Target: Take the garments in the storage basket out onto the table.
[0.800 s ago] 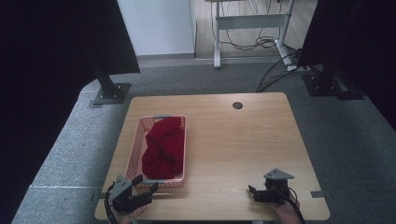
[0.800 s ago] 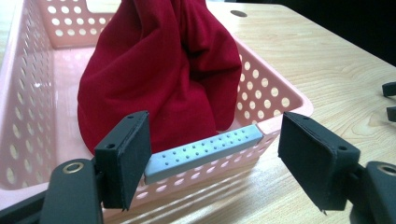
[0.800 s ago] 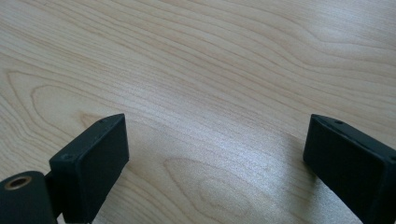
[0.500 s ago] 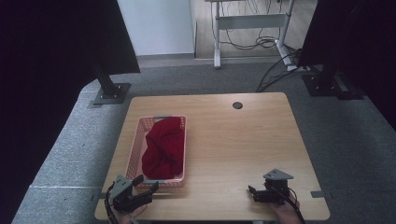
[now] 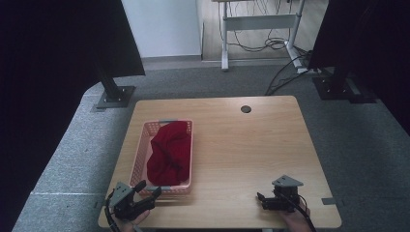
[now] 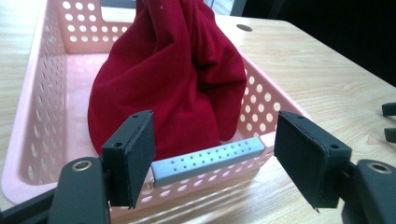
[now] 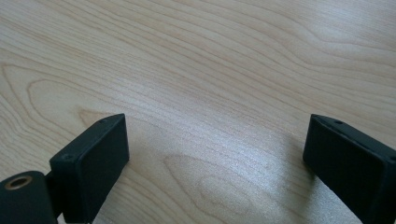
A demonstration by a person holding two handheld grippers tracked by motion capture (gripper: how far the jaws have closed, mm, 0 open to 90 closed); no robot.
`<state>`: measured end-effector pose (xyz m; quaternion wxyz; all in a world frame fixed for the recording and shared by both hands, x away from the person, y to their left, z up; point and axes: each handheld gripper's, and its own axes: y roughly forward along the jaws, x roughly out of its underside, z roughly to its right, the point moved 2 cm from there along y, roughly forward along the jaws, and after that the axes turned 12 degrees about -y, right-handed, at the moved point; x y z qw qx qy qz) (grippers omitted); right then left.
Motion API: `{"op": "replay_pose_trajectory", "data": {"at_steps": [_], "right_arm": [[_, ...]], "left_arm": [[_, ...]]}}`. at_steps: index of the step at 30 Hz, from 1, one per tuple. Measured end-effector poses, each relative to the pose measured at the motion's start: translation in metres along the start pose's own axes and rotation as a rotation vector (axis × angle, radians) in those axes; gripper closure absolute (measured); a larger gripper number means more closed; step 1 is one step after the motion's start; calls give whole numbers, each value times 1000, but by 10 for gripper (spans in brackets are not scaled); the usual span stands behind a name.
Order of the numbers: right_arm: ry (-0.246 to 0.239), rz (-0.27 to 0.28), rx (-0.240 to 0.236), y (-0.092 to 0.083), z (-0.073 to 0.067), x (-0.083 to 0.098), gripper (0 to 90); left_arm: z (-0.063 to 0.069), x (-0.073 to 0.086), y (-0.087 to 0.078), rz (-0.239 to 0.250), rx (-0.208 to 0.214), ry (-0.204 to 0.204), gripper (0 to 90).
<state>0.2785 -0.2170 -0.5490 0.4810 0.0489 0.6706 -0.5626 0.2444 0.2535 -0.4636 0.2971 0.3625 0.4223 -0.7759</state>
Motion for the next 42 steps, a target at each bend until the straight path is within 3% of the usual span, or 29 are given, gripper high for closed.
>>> {"op": "replay_pose_trajectory", "data": {"at_steps": [13,25,42], "right_arm": [[-2,-1,0,0,0,0,67],[-14,-6,3,0,-2,0,68],[-15,-6,4,0,-2,0,68]], "left_arm": [[3,-12,1,13,-29,11,278],[12,-20,12,1,-28,14,280],[12,-31,17,10,-42,18,274]]}}
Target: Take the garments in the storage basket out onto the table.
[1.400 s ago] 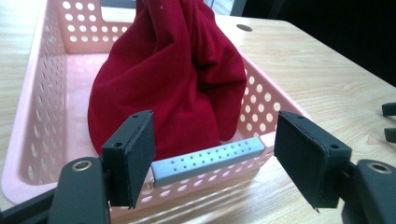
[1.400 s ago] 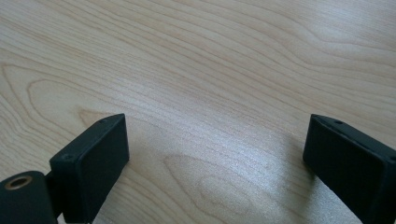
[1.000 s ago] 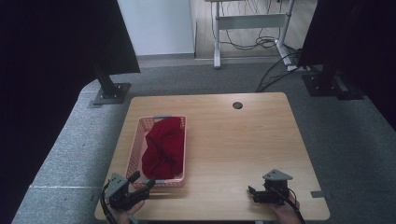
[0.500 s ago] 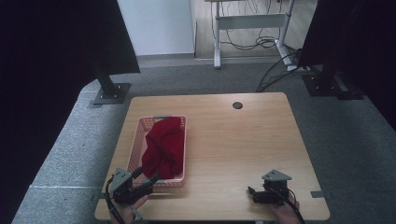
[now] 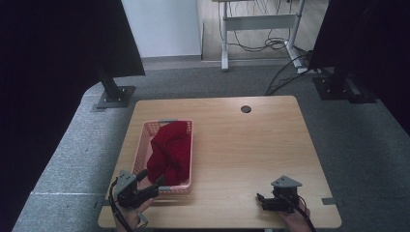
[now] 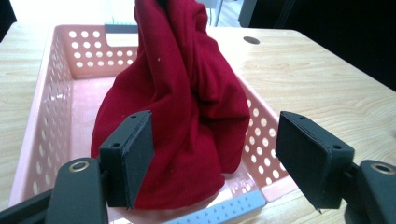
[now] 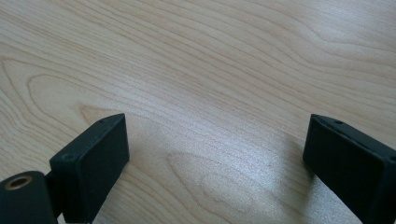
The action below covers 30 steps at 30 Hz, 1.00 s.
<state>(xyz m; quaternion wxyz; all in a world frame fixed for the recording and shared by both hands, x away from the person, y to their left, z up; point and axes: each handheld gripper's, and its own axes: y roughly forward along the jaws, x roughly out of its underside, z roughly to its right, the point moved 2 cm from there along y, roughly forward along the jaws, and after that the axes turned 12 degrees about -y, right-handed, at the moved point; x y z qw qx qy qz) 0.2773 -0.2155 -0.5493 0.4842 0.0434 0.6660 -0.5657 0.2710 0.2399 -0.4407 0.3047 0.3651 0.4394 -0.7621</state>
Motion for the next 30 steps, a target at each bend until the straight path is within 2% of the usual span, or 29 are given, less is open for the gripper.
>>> {"op": "replay_pose_trajectory", "data": {"at_steps": [7,23,30], "right_arm": [[1,0,2,0,0,0,68],[1,0,2,0,0,0,68],[0,0,2,0,0,0,68]], "left_arm": [[1,-6,3,3,-1,7,276],[3,-18,17,-6,-48,28,273],[2,-22,23,-14,-51,21,276]]}}
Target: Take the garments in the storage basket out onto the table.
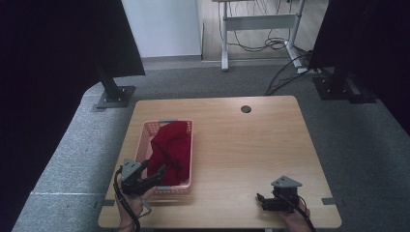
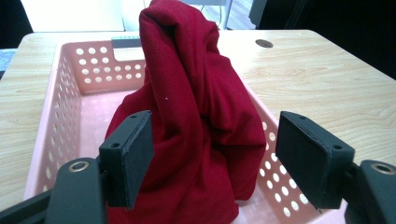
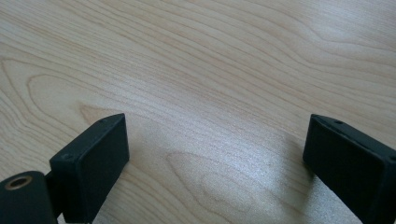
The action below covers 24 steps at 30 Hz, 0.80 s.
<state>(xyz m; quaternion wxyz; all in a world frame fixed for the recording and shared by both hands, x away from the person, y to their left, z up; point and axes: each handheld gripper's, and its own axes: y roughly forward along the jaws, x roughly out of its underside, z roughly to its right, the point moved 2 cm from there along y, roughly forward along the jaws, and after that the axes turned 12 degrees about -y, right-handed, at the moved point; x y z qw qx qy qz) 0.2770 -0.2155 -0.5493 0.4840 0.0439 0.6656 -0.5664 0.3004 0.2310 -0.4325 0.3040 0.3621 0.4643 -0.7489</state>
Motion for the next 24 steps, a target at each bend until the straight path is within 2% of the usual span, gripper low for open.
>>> {"op": "replay_pose_trajectory", "data": {"at_steps": [8,15,24], "right_arm": [[0,0,0,0,0,0,68],[0,0,0,0,0,0,68],[0,0,0,0,0,0,68]], "left_arm": [[-1,-3,8,-8,-9,-6,275],[-3,-6,14,-11,-1,-36,267],[-2,-9,19,-18,-2,-35,262]]}}
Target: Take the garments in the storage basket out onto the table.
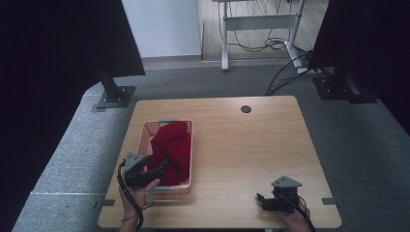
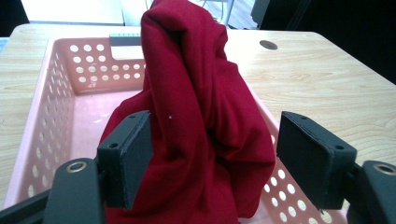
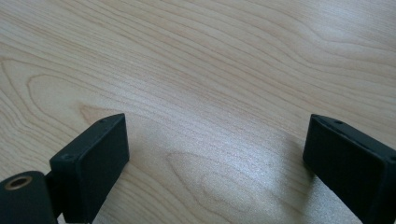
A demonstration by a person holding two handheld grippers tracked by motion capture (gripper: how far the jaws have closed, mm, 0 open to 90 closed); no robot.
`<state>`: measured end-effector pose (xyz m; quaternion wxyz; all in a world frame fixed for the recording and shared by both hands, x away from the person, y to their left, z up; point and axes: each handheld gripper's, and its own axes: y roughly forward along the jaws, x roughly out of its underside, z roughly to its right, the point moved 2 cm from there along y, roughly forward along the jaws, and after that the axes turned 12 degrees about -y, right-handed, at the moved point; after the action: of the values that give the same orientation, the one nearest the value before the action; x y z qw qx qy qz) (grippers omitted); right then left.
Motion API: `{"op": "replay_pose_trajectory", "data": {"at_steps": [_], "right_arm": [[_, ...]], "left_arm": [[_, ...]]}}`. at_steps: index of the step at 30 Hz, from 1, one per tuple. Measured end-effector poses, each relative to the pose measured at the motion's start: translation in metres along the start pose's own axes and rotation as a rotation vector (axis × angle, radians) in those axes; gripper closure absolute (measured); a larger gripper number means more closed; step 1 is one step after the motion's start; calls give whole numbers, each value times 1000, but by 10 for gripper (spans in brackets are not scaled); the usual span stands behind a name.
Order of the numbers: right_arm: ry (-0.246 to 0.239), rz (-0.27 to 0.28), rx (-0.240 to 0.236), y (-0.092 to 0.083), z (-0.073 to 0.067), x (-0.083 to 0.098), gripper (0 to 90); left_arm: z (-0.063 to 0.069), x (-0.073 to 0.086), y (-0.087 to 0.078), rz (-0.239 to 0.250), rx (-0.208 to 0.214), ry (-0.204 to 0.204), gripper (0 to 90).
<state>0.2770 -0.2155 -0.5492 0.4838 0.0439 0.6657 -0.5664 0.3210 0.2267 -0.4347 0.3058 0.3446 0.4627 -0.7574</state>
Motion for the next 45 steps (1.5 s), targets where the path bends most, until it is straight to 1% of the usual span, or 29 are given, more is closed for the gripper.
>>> {"op": "replay_pose_trajectory", "data": {"at_steps": [6,11,23,29,36,37,40,45], "right_arm": [[0,0,0,0,0,0,68],[0,0,0,0,0,0,68],[0,0,0,0,0,0,67],[0,0,0,0,0,0,67],[0,0,0,0,0,0,68],[0,0,0,0,0,0,68],[0,0,0,0,0,0,68],[0,0,0,0,0,0,68]], "left_arm": [[1,-3,4,-3,3,-8,258],[1,-4,7,-6,0,-7,255],[3,-8,18,-18,-5,-12,246],[2,-11,22,-21,-13,-17,243],[1,-13,26,-23,-34,-7,244],[0,-13,27,-24,-30,-14,243],[-1,-13,29,-22,-35,-14,242],[0,-15,33,-26,-31,-17,238]]}}
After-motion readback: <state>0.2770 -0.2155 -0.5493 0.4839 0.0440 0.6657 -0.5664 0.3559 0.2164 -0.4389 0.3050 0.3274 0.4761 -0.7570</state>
